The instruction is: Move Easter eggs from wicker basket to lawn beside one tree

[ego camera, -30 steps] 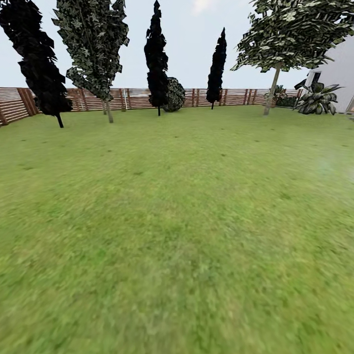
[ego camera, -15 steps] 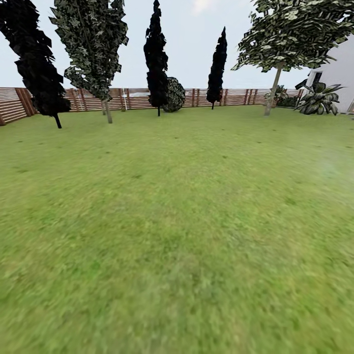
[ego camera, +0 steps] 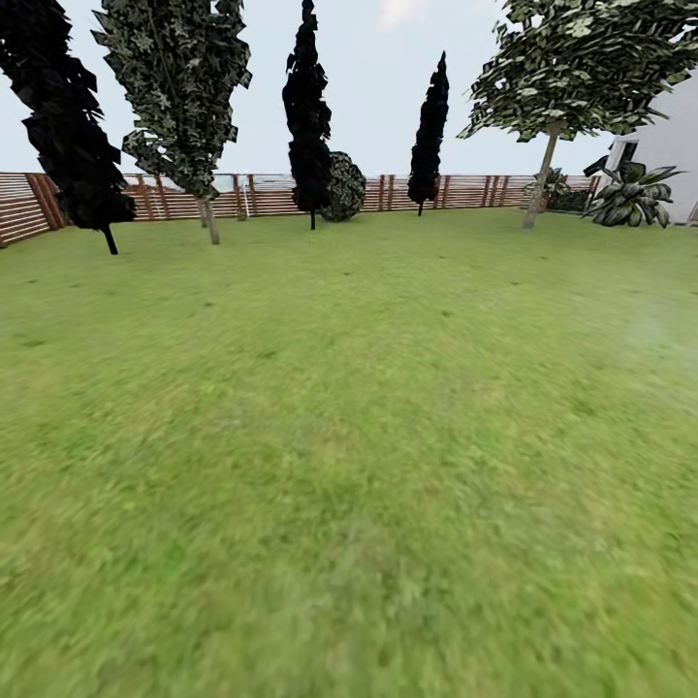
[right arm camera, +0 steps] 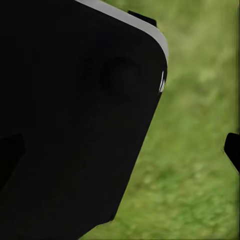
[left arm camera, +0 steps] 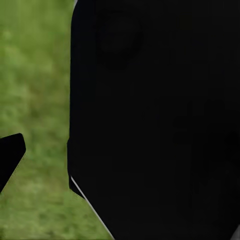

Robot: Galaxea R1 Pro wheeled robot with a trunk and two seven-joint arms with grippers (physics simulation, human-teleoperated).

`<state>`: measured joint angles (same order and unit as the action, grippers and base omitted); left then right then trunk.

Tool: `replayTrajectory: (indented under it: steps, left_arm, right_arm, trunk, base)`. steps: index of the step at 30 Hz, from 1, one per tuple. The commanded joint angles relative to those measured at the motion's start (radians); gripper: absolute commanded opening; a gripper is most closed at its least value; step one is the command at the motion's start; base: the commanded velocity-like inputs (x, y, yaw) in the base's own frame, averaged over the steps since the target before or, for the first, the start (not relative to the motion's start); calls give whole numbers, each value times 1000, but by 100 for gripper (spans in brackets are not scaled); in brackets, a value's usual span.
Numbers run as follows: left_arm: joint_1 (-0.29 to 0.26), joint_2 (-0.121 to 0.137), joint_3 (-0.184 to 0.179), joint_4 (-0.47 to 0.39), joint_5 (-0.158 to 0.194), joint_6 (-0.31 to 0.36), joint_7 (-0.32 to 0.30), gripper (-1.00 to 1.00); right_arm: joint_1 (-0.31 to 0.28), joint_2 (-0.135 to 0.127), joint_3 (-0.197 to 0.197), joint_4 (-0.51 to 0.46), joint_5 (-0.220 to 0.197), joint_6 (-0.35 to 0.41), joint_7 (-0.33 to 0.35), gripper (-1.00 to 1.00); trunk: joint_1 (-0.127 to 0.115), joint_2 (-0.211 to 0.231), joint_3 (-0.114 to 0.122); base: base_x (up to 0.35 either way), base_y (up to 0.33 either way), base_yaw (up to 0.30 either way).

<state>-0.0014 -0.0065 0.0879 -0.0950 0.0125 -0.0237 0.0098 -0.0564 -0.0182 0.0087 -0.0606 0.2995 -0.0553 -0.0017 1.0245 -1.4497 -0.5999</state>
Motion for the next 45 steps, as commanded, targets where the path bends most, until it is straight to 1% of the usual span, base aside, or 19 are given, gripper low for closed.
replayTrajectory:
  steps: [1, 17, 45]
  left_arm:
    - [0, 0, 7, 0, 1, -2, 1, 100]
    - [0, 2, 7, 0, 1, -2, 1, 100]
    - [0, -3, 6, 0, 1, -2, 1, 100]
  right_arm:
    - [0, 0, 0, 1, 4, -3, -1, 100]
    - [-1, 1, -1, 1, 5, -3, 0, 100]
    - [-1, 2, -3, 2, 1, -3, 0, 100]
  trunk:
    - [1, 0, -1]
    - [1, 0, -1]
    - [1, 0, -1]
  base:
    - [326, 0, 0]
    - [326, 0, 0]
    - [326, 0, 0]
